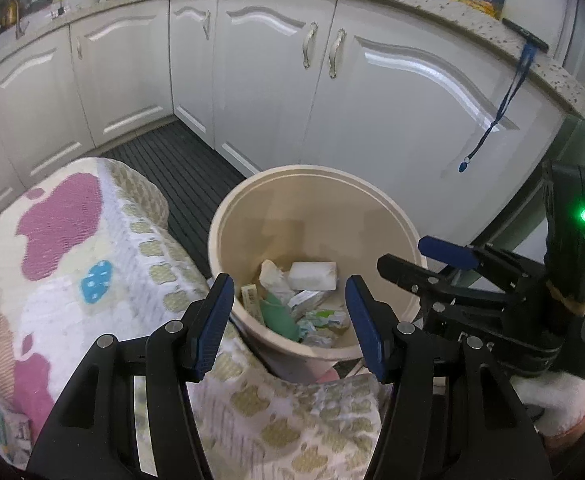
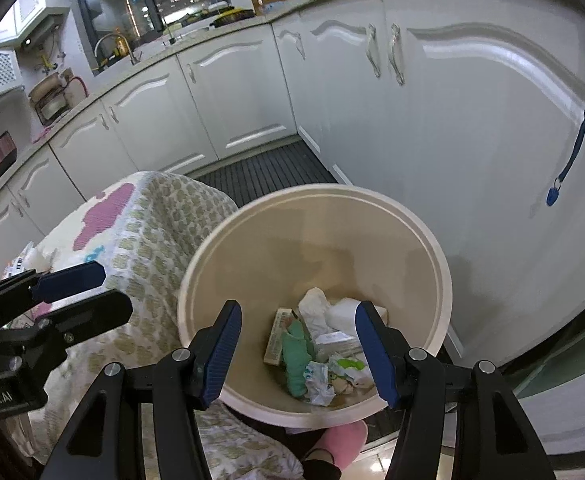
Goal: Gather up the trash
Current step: 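Move both tools back over the table toward the milk carton and blue packet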
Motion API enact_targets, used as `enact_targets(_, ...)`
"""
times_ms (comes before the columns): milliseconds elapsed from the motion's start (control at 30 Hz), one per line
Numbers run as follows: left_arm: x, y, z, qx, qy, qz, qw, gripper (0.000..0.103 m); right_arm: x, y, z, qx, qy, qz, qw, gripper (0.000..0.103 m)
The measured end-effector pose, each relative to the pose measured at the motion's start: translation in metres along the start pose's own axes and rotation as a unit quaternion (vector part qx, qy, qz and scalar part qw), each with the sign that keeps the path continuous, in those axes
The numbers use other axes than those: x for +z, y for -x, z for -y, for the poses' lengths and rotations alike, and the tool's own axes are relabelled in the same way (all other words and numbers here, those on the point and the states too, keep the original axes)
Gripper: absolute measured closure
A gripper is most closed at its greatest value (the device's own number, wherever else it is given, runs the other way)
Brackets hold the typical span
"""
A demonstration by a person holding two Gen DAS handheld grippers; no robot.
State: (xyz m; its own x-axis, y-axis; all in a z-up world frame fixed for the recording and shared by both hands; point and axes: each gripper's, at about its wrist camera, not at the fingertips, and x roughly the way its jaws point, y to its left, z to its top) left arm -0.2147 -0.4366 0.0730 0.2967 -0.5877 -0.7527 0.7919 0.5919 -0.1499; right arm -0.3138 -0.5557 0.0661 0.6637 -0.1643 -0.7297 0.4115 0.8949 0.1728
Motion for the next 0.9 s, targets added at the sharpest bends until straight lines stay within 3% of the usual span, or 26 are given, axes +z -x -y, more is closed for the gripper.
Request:
enact_targets(267, -0.021, 0.045, -0.008, 0.065, -0.007, 0.032, 0.9973, 0.046, 0.005, 0.019, -0.034, 0.017, 0.023, 0.014, 1.000, 0.042)
enact_targets(900, -0.083, 0.149, -0.101, 0.127, 0.080, 0.067, 0.9864, 0.046, 0.003, 0.034, -0.160, 0.097, 0.114, 0.017, 0.989, 0.037)
